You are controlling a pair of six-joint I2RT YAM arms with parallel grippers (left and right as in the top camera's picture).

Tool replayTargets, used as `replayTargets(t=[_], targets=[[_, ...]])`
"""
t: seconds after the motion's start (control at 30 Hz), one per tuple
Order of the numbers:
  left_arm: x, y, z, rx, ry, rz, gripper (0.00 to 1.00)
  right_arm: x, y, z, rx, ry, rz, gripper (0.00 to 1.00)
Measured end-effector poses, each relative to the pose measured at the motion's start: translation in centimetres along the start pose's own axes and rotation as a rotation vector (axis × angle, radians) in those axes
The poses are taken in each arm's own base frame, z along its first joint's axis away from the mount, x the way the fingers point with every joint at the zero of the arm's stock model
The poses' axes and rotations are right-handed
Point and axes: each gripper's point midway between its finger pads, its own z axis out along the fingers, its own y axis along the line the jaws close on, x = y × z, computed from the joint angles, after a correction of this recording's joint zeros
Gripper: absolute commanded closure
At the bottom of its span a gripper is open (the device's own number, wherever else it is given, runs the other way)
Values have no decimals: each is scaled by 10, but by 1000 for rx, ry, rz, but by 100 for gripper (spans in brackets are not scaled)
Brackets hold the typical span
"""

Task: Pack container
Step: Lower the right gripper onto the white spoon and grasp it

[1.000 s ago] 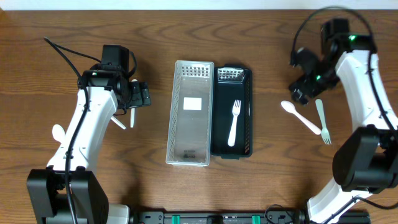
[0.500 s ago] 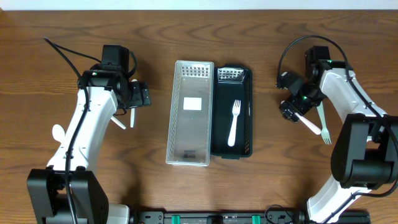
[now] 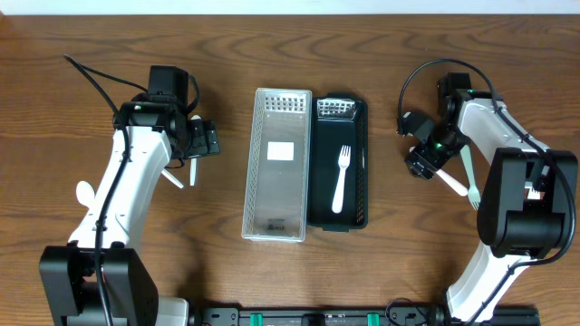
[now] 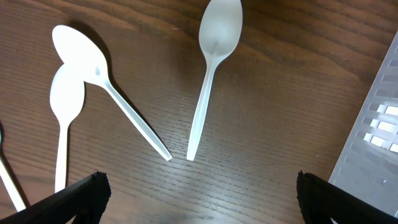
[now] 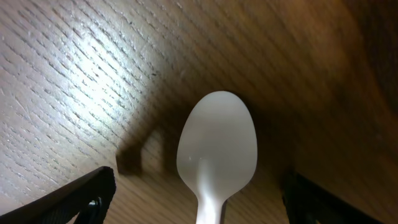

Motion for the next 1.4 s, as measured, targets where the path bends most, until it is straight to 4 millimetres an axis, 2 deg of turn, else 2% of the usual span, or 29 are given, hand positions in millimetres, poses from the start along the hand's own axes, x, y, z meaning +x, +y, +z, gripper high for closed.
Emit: replayTargets(t=[0.1, 0.3, 0.47, 0.63, 0.87, 1.07, 1.27, 1.4], targets=[[0, 0, 0, 0, 0, 0, 2, 0, -1, 0, 3, -1, 0, 21], [0, 0, 0, 0, 0, 0, 2, 0, 0, 0, 1, 0, -4, 39], [0, 0, 0, 0, 0, 0, 2, 0, 0, 0, 1, -1, 5, 48], [0, 0, 0, 0, 0, 0, 2, 0, 0, 1, 0, -1, 11, 52], [0, 0, 0, 0, 0, 0, 2, -6, -6, 1, 22, -25, 36, 43], [0, 0, 0, 0, 0, 0, 2, -15, -15, 1, 57, -61, 49, 40], [0, 0, 0, 0, 0, 0, 2, -16, -16, 1, 61, -65, 55, 51], [0, 0, 0, 0, 0, 0, 2, -15, -16, 1, 59, -63, 56, 66]])
